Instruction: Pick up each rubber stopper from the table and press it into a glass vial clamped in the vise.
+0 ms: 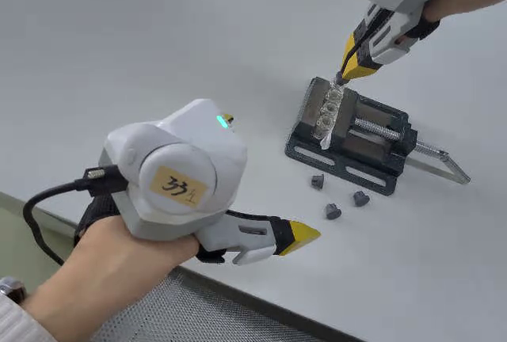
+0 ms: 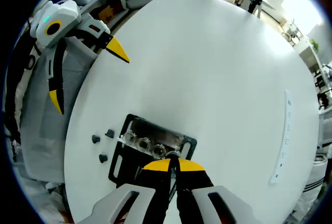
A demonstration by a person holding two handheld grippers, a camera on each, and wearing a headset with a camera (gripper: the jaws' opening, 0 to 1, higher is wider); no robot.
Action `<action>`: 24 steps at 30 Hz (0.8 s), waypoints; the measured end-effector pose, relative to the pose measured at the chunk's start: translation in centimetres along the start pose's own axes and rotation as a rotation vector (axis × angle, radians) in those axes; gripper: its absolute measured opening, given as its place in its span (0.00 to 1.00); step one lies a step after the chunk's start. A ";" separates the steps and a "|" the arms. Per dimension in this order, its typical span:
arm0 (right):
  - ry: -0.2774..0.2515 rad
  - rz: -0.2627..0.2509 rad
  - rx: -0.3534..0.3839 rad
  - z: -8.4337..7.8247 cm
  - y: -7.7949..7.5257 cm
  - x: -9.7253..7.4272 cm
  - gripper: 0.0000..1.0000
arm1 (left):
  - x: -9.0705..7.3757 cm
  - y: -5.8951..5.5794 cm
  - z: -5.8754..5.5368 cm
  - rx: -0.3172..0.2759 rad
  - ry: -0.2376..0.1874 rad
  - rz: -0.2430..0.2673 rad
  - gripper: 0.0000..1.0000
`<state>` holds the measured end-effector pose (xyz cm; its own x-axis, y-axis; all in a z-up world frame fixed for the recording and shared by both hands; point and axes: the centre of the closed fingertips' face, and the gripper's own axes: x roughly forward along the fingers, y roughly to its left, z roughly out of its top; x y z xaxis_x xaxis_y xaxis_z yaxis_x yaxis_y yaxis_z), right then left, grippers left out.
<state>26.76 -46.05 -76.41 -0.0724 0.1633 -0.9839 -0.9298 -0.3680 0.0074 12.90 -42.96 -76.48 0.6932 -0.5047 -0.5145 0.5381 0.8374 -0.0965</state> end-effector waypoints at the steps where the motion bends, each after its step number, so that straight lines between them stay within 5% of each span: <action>1: 0.001 0.001 0.004 0.0 0.0 0.1 0.00 | 0.0 0.0 0.0 -0.001 -0.001 0.000 0.98; 17: 0.042 0.015 -0.002 0.0 0.2 0.3 0.00 | 0.0 0.0 -0.2 -0.015 -0.001 0.001 0.98; 24: 0.012 0.010 0.037 -0.1 -0.1 0.4 0.00 | 0.1 0.1 -0.3 -0.018 0.002 0.004 0.98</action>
<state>26.83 -46.08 -76.78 -0.0779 0.1486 -0.9858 -0.9419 -0.3351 0.0239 12.89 -42.84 -76.81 0.6944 -0.5010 -0.5165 0.5268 0.8429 -0.1093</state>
